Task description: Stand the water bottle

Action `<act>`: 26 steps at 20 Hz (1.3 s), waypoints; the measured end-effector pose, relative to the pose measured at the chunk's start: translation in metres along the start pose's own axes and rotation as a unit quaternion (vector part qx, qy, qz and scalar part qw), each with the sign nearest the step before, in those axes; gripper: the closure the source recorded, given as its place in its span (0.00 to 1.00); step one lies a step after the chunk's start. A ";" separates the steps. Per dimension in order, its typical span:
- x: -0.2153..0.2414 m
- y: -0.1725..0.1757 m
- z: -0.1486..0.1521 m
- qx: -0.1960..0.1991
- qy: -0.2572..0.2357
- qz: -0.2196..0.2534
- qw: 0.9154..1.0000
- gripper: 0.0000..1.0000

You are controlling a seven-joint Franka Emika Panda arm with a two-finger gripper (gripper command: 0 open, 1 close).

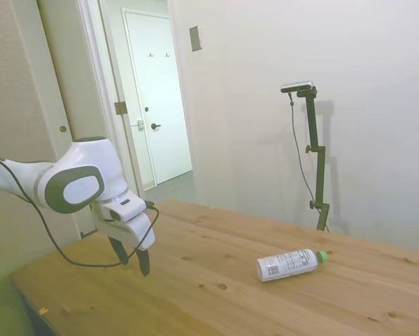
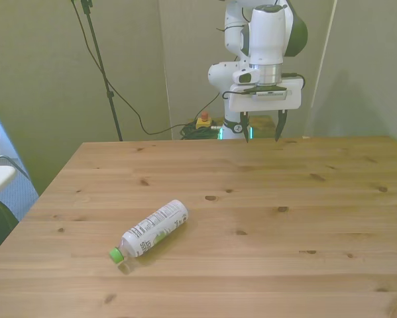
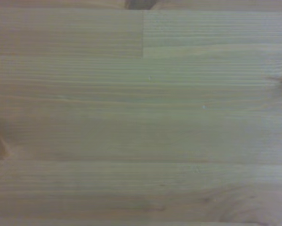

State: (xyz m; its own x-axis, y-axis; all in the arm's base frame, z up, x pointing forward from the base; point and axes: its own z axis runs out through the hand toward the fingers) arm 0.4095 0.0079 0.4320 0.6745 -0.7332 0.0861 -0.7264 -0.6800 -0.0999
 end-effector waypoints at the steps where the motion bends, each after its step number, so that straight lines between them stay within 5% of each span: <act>1: 0.000 0.000 0.000 0.000 0.000 0.000 1.000 0.00; 8: 0.028 0.014 -0.007 0.007 0.007 0.035 0.999 0.00; 19: 0.169 0.062 -0.048 0.012 0.042 0.131 0.990 0.00; 26: 0.220 0.074 -0.057 0.026 0.087 0.162 0.983 0.00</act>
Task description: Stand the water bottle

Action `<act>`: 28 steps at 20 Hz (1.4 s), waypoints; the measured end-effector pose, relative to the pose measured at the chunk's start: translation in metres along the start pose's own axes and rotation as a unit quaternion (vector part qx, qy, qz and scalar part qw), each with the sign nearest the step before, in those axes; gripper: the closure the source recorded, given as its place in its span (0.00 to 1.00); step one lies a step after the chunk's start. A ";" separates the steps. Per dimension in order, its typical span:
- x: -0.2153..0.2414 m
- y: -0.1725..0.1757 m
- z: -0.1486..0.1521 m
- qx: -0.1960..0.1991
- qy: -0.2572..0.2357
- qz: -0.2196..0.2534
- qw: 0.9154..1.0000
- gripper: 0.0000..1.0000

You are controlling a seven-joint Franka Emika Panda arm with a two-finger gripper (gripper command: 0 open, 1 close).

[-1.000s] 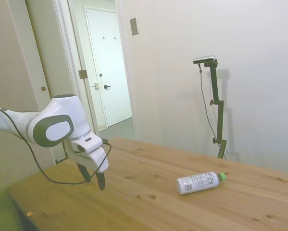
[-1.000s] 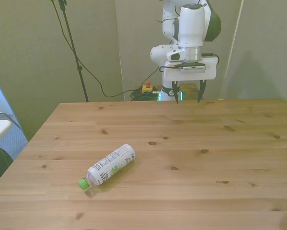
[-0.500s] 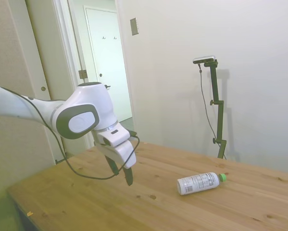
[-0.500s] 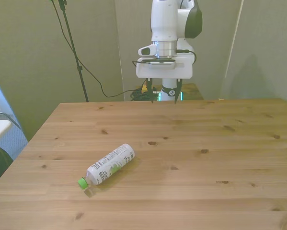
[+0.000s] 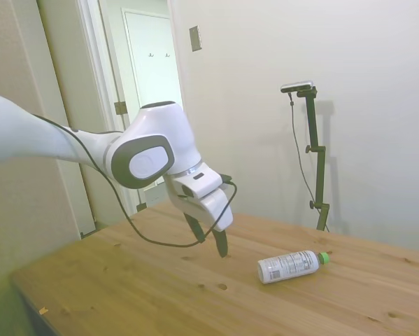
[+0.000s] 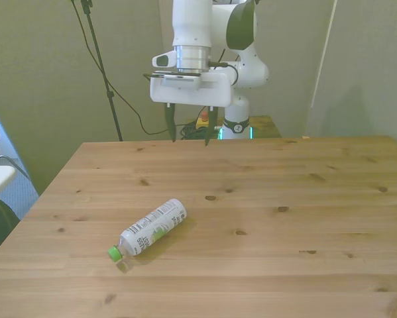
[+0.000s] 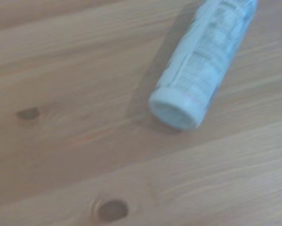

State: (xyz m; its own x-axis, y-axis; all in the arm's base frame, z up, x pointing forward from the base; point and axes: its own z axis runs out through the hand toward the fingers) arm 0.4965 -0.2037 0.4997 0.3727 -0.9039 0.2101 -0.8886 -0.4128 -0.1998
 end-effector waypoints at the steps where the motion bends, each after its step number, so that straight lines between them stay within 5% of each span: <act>1: 0.015 -0.001 0.002 0.000 0.010 0.010 1.000 0.00; 14: 0.154 -0.070 0.076 -0.013 0.096 0.103 0.990 0.00; 28: 0.153 -0.098 0.142 -0.001 0.121 0.123 0.985 0.00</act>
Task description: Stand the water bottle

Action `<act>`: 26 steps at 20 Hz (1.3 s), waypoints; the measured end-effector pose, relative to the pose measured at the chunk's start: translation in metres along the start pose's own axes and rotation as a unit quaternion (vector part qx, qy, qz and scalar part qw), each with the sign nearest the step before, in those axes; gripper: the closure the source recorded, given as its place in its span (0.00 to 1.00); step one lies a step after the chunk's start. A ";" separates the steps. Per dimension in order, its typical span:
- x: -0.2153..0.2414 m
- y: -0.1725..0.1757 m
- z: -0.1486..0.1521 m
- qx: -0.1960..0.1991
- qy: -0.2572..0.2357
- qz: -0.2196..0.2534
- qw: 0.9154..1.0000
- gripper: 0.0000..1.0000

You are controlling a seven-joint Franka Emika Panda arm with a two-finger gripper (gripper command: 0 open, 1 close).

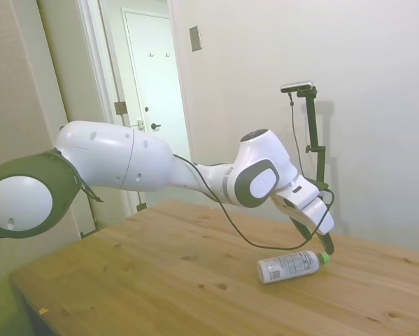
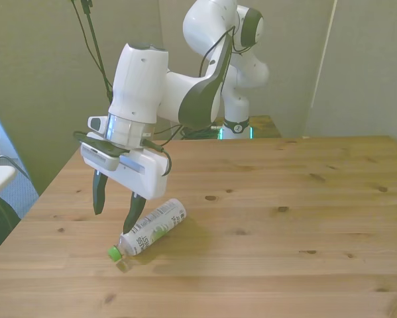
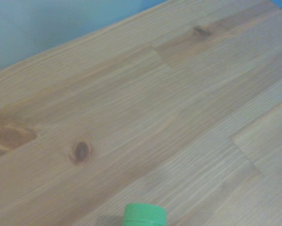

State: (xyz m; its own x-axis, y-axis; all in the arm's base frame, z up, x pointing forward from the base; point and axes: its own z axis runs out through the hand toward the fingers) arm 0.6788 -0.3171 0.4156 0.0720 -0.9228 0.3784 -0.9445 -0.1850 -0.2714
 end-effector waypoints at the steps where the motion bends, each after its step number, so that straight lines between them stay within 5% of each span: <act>1: -0.002 -0.001 0.005 -0.002 0.000 0.002 1.000 0.00; 13: -0.017 -0.020 0.049 -0.009 0.010 0.021 1.000 0.00; 14: -0.018 -0.021 0.051 -0.010 0.011 0.020 1.000 1.00; 26: -0.022 -0.022 0.054 -0.035 -0.004 0.018 0.999 1.00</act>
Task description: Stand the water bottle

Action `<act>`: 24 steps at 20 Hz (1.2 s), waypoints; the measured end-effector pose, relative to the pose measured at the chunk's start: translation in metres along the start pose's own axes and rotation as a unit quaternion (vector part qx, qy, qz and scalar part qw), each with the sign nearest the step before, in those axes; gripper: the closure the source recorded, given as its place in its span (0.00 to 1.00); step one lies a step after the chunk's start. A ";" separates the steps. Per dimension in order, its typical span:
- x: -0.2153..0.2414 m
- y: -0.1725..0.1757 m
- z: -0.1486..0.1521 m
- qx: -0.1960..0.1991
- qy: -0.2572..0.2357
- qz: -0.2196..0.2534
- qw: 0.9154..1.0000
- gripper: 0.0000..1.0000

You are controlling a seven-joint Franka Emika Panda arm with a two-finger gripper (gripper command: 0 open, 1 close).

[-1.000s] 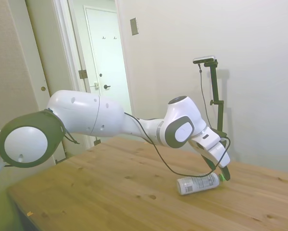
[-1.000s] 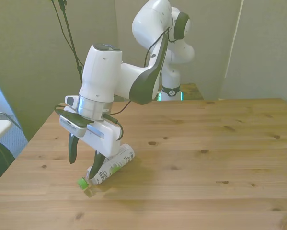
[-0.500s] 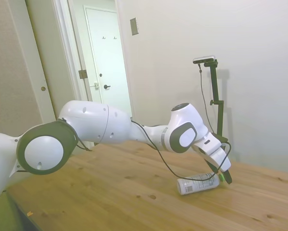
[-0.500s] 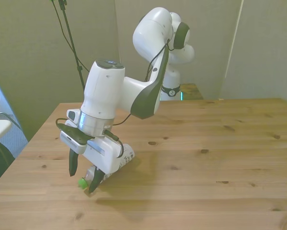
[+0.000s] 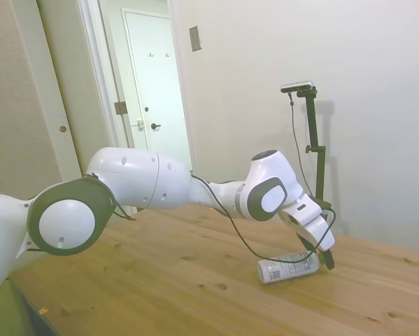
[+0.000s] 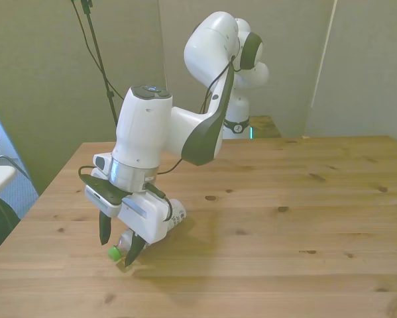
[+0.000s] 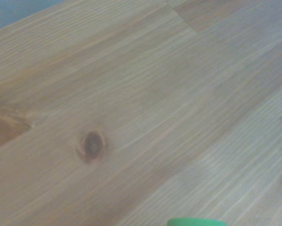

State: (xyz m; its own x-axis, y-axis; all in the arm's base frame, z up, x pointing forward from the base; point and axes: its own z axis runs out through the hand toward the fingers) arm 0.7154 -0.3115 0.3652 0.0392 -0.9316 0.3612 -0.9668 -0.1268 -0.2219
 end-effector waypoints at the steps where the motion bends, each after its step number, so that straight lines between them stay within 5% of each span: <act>1: 0.000 0.000 0.000 -0.003 -0.003 0.000 1.000 1.00; 18: 0.009 0.004 -0.004 -0.040 -0.089 0.016 0.995 1.00; 24: 0.025 0.006 -0.029 -0.028 -0.139 0.018 0.990 1.00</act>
State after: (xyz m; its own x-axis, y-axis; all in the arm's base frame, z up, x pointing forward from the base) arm 0.7032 -0.3255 0.3989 0.0651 -0.9940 0.0884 -0.9808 -0.0800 -0.1776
